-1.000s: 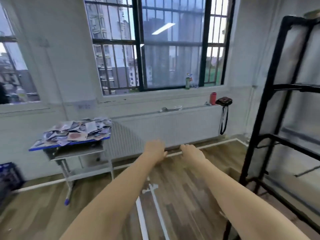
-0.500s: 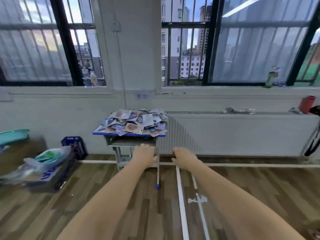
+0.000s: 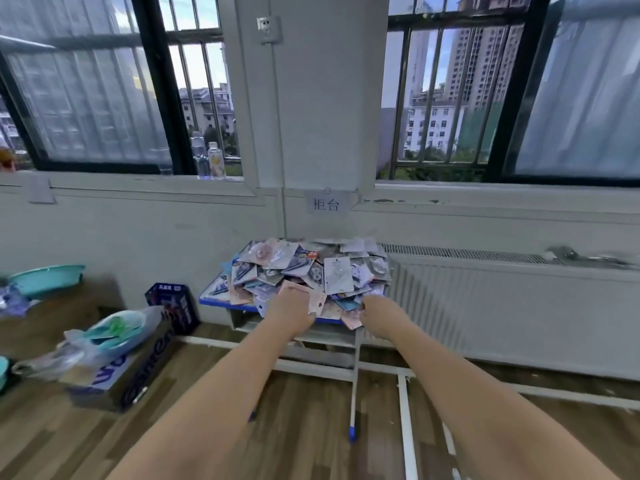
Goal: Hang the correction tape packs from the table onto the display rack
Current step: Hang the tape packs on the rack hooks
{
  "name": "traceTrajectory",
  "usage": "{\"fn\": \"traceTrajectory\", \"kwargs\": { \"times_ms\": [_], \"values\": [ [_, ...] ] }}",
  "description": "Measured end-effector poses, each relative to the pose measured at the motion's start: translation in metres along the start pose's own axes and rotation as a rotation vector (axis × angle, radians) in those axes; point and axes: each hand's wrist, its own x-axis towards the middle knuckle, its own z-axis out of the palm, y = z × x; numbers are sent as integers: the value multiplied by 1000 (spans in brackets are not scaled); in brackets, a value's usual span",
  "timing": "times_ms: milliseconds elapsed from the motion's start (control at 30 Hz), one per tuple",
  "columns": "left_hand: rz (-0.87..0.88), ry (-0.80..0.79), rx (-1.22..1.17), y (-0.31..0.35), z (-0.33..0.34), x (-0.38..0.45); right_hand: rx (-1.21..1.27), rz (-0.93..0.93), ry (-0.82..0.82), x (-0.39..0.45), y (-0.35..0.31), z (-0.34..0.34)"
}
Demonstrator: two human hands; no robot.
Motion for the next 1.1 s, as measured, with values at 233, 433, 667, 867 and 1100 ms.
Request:
{"fn": "traceTrajectory", "kwargs": {
  "times_ms": [233, 433, 667, 867, 1100],
  "values": [
    [32, -75, -13, -41, 26, 104, 4, -2, -81, 124, 1, 39],
    [105, -99, -19, -76, 60, 222, 24, 99, -55, 228, 11, 62],
    [230, -116, -6, -110, 89, 330, 199, 387, -2, 314, 12, 77],
    [311, -103, -45, -111, 108, 374, 323, 538, 64, 340, -2, 103],
    [366, 38, -205, -112, 124, 384, 366, 639, 131, 352, 1, 112]
  ]
}}
